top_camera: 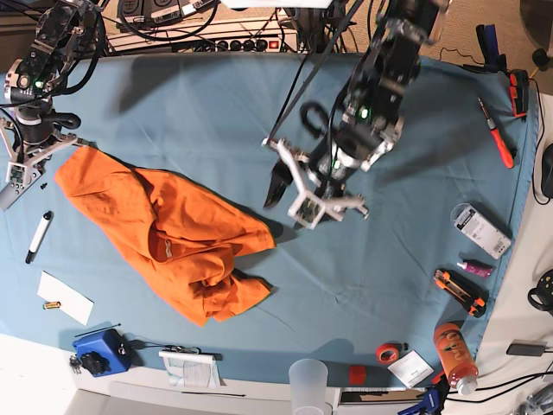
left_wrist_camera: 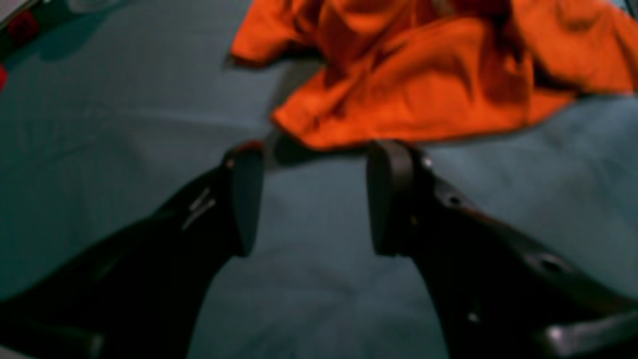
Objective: Layout the t-shirt on the table in an organized manner, then fold the t-shirt properly
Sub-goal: 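Grasp a corner of the orange t-shirt with the left gripper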
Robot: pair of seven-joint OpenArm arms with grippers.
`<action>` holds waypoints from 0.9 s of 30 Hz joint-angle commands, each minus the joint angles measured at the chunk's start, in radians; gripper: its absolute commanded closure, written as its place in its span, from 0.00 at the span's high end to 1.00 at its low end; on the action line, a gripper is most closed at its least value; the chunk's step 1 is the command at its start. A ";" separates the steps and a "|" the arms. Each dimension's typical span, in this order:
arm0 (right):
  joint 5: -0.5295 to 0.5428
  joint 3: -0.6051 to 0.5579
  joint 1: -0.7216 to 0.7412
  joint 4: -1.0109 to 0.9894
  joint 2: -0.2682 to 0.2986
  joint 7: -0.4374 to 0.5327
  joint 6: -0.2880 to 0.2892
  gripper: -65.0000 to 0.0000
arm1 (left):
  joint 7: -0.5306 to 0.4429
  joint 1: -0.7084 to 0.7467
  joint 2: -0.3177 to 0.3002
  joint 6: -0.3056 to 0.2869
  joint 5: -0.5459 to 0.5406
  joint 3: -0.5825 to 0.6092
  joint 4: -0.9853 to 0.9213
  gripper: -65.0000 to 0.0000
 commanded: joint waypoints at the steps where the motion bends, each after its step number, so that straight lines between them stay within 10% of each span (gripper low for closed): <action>1: -0.006 0.006 0.005 0.014 0.017 0.023 0.006 0.00 | -0.004 -0.038 0.018 0.005 -0.012 0.000 -0.021 0.52; 8: -0.006 0.006 0.005 0.014 0.017 -0.021 0.037 0.23 | 0.047 -0.226 0.080 0.006 -0.074 0.000 -0.327 0.52; 27: -0.006 0.006 0.006 0.014 0.017 -0.023 0.036 0.23 | 0.024 -0.378 0.121 0.002 -0.212 -0.003 -0.585 0.52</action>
